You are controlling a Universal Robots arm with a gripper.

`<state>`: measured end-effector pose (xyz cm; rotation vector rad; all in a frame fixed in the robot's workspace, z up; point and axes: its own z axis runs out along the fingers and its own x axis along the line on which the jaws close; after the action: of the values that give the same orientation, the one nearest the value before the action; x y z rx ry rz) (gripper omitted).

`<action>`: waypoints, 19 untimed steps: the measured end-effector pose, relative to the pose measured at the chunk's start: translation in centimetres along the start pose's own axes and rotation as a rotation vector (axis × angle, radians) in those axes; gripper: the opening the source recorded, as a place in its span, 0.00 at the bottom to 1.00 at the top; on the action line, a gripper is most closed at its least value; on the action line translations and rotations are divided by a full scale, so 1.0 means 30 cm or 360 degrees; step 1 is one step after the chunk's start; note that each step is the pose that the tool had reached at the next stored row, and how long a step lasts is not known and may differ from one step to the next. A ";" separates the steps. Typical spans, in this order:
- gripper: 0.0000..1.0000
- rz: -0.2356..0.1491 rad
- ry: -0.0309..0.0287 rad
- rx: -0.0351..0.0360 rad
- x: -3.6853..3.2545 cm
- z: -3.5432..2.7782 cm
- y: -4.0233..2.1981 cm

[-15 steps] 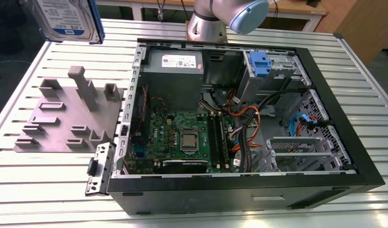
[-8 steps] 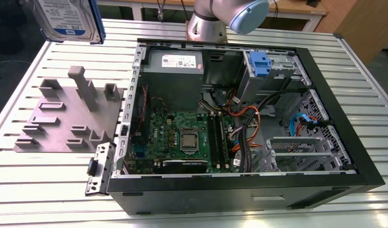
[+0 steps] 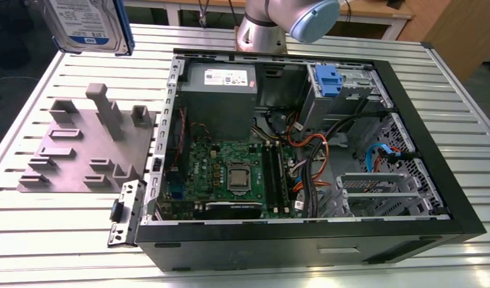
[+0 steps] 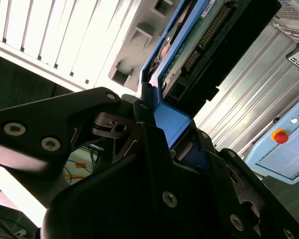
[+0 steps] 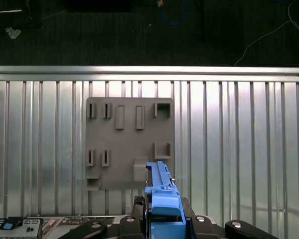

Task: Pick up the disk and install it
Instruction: 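Pick up the disk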

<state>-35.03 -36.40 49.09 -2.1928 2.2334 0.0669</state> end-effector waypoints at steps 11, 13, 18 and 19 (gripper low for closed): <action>0.37 0.0000 0.00000 0.0000 0.000 0.000 -0.009; 0.37 0.0000 -0.00001 0.0000 0.000 0.000 -0.010; 0.37 0.0000 0.00000 0.0000 0.000 0.000 -0.014; 0.37 0.0000 0.00000 0.0000 0.000 0.000 -0.015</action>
<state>-34.59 -36.40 49.08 -2.1928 2.2333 0.0668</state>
